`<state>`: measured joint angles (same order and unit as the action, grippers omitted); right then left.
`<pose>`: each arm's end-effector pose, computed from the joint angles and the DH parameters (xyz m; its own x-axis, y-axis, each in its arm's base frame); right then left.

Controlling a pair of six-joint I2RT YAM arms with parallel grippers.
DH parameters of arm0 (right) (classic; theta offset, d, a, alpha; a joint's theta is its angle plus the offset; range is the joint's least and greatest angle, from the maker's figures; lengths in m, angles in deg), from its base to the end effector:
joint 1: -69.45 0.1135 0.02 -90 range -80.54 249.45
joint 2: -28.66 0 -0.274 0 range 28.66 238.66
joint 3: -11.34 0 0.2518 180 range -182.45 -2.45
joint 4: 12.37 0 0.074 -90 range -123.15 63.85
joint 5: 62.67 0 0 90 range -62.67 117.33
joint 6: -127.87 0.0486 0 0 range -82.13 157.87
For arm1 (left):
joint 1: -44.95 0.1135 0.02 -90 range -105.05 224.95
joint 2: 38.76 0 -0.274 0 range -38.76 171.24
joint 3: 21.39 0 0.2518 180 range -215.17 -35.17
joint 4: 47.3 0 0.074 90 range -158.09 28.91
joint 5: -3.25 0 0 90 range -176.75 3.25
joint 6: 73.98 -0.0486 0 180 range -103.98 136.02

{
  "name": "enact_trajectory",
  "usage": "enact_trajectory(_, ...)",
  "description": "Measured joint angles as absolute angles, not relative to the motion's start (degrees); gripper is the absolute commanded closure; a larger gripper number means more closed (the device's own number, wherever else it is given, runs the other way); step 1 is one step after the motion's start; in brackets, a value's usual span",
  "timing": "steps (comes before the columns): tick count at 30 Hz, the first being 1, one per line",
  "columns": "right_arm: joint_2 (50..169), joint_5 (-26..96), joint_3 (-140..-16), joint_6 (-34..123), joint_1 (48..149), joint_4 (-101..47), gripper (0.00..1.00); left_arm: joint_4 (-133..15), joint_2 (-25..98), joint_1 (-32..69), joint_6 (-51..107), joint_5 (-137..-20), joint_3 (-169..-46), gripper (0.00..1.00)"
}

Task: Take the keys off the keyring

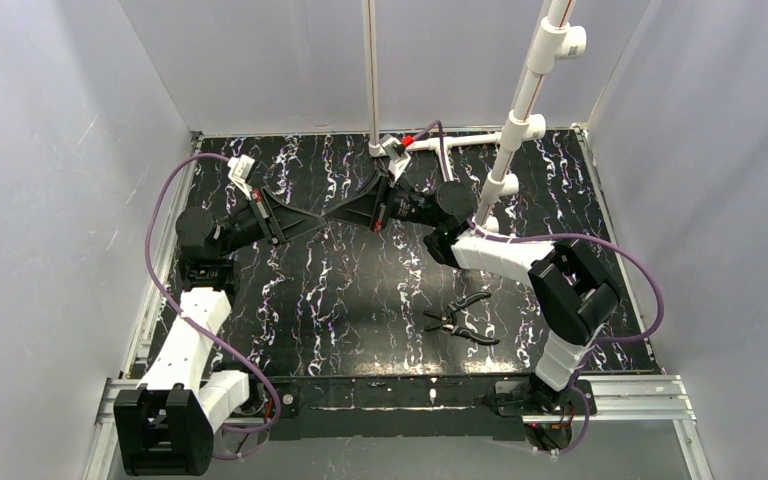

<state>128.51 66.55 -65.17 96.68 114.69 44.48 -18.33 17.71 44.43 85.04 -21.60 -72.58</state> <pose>0.2536 0.2994 0.3453 -0.5868 0.3494 -0.7304 -0.8097 -0.2467 0.5325 0.2054 -0.0460 0.3567 -0.6355 -0.3866 -0.6683 0.6740 0.1444 -0.7245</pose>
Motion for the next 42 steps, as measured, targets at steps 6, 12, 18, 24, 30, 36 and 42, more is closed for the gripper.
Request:
enact_trajectory(6,128.69,66.44,-65.26,97.29,114.58,44.56,0.99,-17.34,17.71,44.35,84.97,-21.84,-72.36,1.00)
enact_trajectory(12,128.75,67.10,-65.37,96.68,114.47,43.91,0.73,-17.36,17.71,44.30,84.18,-21.28,-72.36,1.00)
enact_trajectory(18,127.94,70.66,-65.65,92.00,113.29,38.71,0.52,-18.04,17.71,43.91,81.56,-17.32,-72.36,1.00)
enact_trajectory(24,125.17,75.14,-66.53,85.70,111.43,30.23,0.38,-22.78,17.49,43.71,76.29,-13.04,-72.41,1.00)
enact_trajectory(30,123.81,80.32,-71.81,74.99,110.82,15.60,0.39,-41.89,16.90,43.69,62.68,-10.61,-76.56,1.00)
enact_trajectory(36,122.17,82.40,-78.98,57.31,110.82,-7.35,0.41,-85.54,20.09,43.43,26.20,-13.28,-96.19,1.00)
enact_trajectory(42,120.62,84.89,-80.62,47.39,111.26,-20.64,0.42,-111.00,21.14,43.14,2.00,-15.13,-105.02,1.00)
